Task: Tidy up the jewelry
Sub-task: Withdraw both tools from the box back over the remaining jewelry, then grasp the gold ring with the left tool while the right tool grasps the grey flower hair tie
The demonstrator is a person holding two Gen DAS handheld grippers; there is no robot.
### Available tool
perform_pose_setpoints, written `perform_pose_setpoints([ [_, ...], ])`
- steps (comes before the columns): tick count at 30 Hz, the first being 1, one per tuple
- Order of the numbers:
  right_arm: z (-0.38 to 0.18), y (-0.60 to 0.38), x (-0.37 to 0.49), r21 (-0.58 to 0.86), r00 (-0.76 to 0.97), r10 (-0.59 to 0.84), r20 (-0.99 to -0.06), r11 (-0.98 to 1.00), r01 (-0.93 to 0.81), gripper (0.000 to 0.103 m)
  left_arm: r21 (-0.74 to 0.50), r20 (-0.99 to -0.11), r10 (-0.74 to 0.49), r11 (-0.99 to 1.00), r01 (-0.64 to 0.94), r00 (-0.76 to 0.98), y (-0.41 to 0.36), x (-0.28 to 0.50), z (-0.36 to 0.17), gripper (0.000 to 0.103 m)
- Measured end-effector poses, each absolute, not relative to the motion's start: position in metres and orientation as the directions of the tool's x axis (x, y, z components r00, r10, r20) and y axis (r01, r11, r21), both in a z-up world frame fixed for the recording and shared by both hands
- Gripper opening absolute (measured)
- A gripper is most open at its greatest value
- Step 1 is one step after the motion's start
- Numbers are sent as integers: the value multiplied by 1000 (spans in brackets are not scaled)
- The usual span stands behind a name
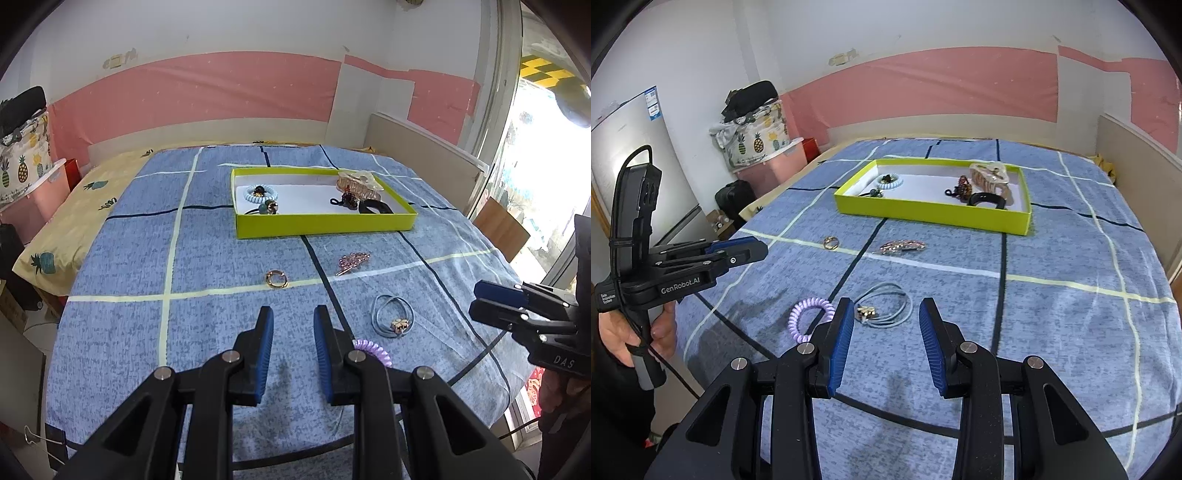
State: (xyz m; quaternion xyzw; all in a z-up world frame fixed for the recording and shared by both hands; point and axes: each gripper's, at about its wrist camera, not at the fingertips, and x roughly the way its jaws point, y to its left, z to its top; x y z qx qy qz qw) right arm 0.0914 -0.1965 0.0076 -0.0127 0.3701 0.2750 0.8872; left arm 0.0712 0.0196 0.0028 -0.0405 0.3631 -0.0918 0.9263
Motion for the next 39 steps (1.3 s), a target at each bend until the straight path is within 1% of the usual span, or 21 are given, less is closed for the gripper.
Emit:
perform_pose_setpoints([
  [13,-21,-170,109,182,515,480,-710,832,-525,38,-144,-690,-185,983,117,700,27,84,-10,24],
  [14,-23,-167,111,181,509,481,-714,829,-529,37,-146,-693,-186,982,117,697,28,86,-11,24],
  [15,-25,-165,113,180,505,480,-717,828,-531,33,-146,-695,-185,983,116,695,29,88,-12,24],
  [22,-41,-147,125,138,481,453,-751,820,-556,27,-147,-700,-184,983,113,690,34,98,-14,24],
  [24,-46,-144,126,118,480,434,-762,822,-557,20,-148,-701,-185,982,113,689,34,100,-14,24],
  [25,-46,-143,126,105,489,428,-760,824,-557,18,-149,-702,-187,982,115,688,35,102,-14,24],
  [35,-42,-153,130,108,505,426,-750,833,-542,18,-164,-729,-204,979,123,654,30,130,-28,24],
  [38,-38,-159,131,110,518,422,-744,842,-528,18,-163,-739,-197,980,114,644,29,140,-33,28],
  [39,-37,-161,132,111,521,421,-742,845,-524,18,-161,-742,-195,981,111,641,28,143,-34,28],
])
